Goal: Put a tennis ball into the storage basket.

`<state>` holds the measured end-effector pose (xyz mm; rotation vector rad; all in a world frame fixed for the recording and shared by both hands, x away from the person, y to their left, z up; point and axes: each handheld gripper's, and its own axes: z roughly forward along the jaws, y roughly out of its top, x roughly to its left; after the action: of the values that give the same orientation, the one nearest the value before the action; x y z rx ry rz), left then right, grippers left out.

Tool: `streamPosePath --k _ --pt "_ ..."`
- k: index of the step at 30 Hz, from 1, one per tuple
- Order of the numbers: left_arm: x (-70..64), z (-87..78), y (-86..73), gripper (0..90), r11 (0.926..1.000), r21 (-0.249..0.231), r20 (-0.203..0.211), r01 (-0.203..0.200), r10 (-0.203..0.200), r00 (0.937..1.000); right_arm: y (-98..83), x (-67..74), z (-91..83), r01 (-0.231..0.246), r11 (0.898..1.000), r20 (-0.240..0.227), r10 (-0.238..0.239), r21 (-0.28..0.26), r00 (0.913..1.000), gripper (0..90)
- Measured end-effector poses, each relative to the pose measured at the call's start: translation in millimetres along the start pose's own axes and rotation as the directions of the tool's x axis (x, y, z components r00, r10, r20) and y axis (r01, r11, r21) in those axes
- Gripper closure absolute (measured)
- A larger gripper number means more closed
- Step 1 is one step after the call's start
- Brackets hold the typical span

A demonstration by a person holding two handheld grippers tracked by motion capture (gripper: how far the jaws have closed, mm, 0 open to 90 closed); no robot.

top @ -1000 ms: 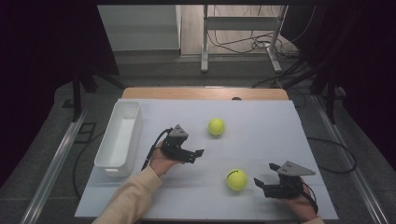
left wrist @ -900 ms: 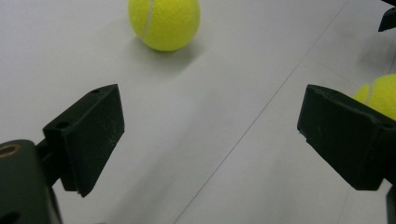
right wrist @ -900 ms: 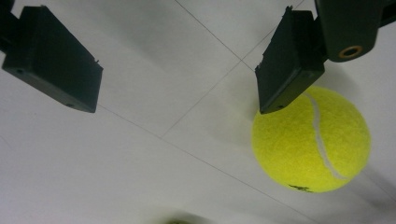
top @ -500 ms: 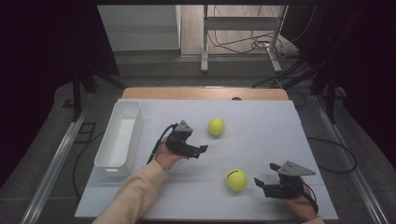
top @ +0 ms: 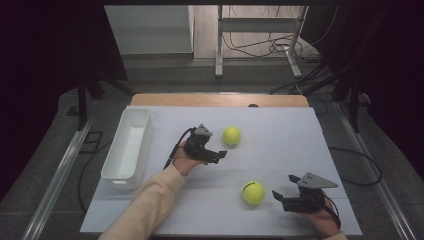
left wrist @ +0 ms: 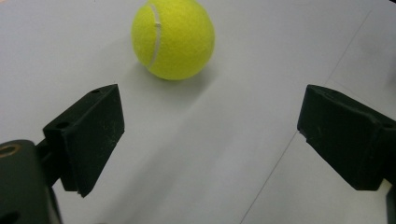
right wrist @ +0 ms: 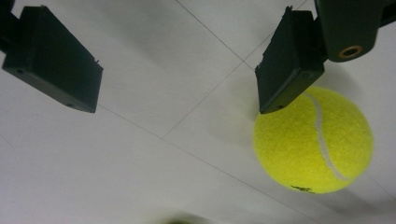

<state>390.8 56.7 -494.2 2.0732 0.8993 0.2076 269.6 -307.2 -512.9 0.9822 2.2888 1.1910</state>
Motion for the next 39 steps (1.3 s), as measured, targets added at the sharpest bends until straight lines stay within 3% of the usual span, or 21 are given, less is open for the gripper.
streamPosePath --k 9,20,39 --pt "3.0 7.2 7.3 8.2 1.0 0.007 -0.004 0.004 -0.004 1.0 0.0 -0.3 0.1 -0.001 1.0 0.0 0.001 0.0 1.0 15.1" --pt "9.1 18.2 14.8 8.2 0.999 0.016 0.014 0.042 -0.042 0.999 0.2 -0.4 -0.2 -0.001 1.0 -0.001 0.001 -0.003 1.0 15.2" --pt "13.4 37.6 36.4 8.2 0.9991 0.037 -0.018 0.023 -0.022 0.9996 0.2 -1.3 -0.7 0.001 1.0 0.006 -0.001 -0.008 1.0 15.2"
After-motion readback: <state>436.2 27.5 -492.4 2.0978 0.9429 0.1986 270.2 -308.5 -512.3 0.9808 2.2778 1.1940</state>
